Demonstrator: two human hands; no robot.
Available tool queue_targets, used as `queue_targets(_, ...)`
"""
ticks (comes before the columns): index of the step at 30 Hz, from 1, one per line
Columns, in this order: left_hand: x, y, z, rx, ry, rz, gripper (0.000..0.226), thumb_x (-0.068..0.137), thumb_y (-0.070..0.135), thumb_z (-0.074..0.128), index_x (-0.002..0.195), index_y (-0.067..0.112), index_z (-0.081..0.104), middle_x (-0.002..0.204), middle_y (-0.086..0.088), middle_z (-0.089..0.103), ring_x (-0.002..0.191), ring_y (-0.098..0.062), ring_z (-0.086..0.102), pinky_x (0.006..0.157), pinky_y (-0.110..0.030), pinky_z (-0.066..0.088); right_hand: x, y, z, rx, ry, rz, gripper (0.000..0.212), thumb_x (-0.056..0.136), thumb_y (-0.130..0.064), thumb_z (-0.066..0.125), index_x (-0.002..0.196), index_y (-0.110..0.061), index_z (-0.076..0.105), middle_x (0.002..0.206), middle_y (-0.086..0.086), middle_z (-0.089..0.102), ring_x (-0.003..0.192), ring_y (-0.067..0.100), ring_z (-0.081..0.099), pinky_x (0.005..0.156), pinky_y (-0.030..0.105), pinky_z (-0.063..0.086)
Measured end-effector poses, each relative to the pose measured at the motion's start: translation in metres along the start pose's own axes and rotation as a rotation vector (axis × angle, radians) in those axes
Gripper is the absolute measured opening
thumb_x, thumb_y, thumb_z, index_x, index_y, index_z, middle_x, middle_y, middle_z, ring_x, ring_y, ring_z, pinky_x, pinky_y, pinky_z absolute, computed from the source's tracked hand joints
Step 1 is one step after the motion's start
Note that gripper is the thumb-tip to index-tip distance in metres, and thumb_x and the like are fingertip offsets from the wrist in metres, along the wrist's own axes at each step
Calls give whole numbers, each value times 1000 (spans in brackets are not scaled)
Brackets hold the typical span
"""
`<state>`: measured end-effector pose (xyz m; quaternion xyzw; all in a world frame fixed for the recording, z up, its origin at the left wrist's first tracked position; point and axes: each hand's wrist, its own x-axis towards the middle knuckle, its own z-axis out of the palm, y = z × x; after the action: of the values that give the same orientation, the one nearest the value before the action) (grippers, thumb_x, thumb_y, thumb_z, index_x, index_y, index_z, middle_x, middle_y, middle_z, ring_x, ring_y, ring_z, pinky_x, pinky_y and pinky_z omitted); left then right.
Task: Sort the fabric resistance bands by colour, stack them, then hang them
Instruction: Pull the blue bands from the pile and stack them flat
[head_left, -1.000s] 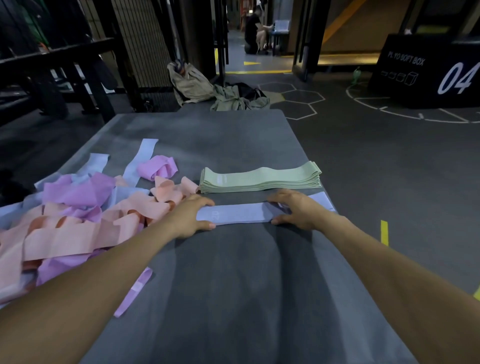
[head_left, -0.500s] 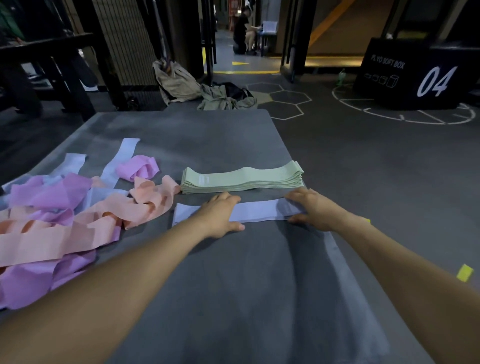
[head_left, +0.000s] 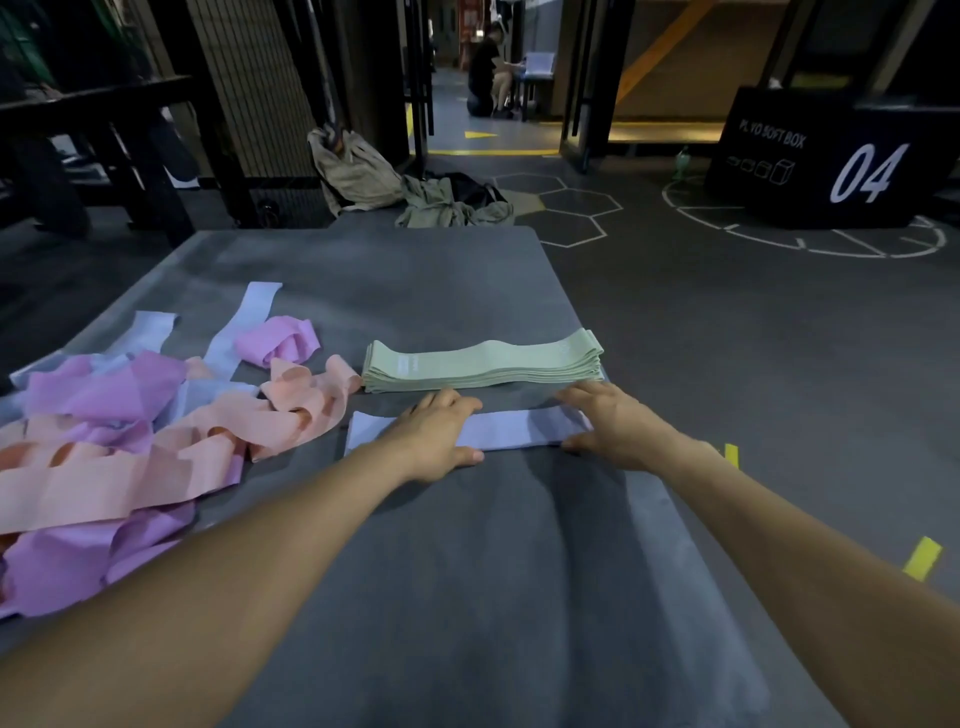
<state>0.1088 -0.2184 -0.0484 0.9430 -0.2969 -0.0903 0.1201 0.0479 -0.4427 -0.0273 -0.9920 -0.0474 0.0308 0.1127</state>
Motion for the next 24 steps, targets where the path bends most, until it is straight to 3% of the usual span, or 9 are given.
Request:
queue_targets(5, -28, -21, -20, -20, 186, -26, 54, 91, 33, 55, 140, 22, 36, 139, -1, 37, 131, -21, 35, 108, -34, 29, 18, -60, -2, 43, 52, -61, 59, 89, -28, 61, 141, -13, 37, 141, 8, 40, 130, 26, 35, 106, 30, 28)
queue_targets(12, -86, -104, -58, -58, 353, -152, 42, 85, 22, 61, 126, 17, 53, 126, -8, 52, 119, -28, 46, 98, -40, 39, 58, -171, 10, 213, 93, -182, 46, 88, -20, 63, 131, -11, 51, 126, 12, 53, 120, 28, 47, 95, 24, 31)
queue_targets(22, -143, -231, -95, -20, 477, -426, 40, 83, 18, 61, 122, 12, 56, 125, -10, 53, 118, -33, 47, 99, -41, 37, 133, -292, 34, 315, 60, -208, 34, 90, -21, 59, 123, -9, 57, 121, 10, 61, 113, 28, 55, 84, 24, 37)
queue_targets(24, -148, -244, -94, -44, 484, -465, 43, 85, 20, 62, 126, 9, 54, 128, -13, 51, 119, -33, 44, 102, -37, 33, 147, -308, 42, 351, 51, -187, 35, 90, -22, 59, 122, -7, 56, 122, 11, 60, 113, 28, 55, 88, 26, 39)
